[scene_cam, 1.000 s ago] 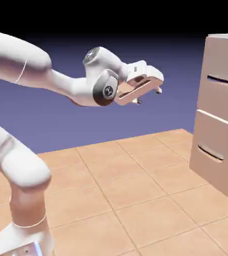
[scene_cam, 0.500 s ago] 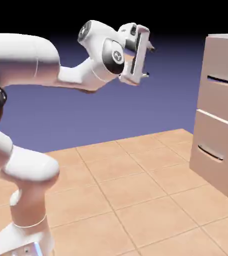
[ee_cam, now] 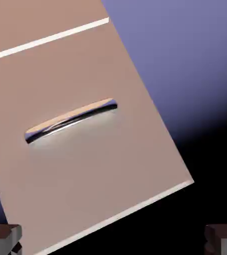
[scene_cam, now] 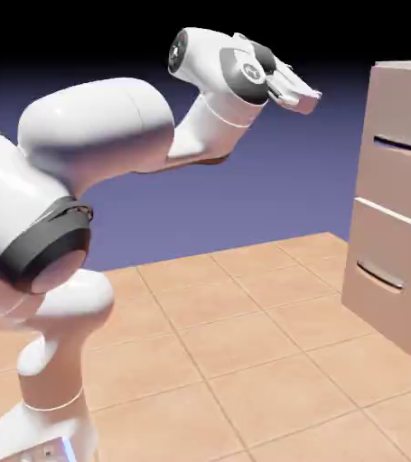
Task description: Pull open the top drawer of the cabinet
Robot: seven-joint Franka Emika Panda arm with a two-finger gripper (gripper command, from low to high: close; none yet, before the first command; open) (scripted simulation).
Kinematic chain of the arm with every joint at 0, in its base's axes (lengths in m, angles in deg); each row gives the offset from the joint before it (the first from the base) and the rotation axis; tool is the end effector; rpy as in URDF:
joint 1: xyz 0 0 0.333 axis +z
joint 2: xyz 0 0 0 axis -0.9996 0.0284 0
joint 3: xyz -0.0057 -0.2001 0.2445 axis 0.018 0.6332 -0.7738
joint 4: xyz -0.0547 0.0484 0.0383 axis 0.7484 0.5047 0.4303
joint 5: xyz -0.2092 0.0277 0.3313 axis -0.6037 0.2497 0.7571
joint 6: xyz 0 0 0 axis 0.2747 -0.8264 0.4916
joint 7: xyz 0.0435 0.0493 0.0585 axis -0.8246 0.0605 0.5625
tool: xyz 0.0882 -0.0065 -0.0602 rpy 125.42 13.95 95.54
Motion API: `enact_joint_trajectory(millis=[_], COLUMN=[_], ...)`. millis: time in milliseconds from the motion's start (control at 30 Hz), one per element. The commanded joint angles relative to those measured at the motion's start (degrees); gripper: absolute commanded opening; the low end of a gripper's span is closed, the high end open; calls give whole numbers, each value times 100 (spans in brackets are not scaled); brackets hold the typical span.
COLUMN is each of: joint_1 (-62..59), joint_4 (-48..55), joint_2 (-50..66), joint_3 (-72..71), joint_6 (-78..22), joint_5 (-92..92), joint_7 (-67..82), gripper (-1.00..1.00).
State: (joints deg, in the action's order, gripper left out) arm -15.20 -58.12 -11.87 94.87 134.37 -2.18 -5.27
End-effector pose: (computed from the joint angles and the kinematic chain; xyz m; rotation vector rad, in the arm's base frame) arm 0.4499 0.0197 0.6925 0.7660 1.6769 0.8737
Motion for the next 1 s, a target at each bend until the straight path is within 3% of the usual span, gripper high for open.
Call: enact_joint_trajectory(millis=[0,967], joint_1=[168,4745], joint_4=[90,2546], joint_2=[-43,-1212], joint_3=[121,3409], joint_6=[-45,-1276], joint_5=[-214,-6034], joint_7=[250,7048], gripper=[0,0])
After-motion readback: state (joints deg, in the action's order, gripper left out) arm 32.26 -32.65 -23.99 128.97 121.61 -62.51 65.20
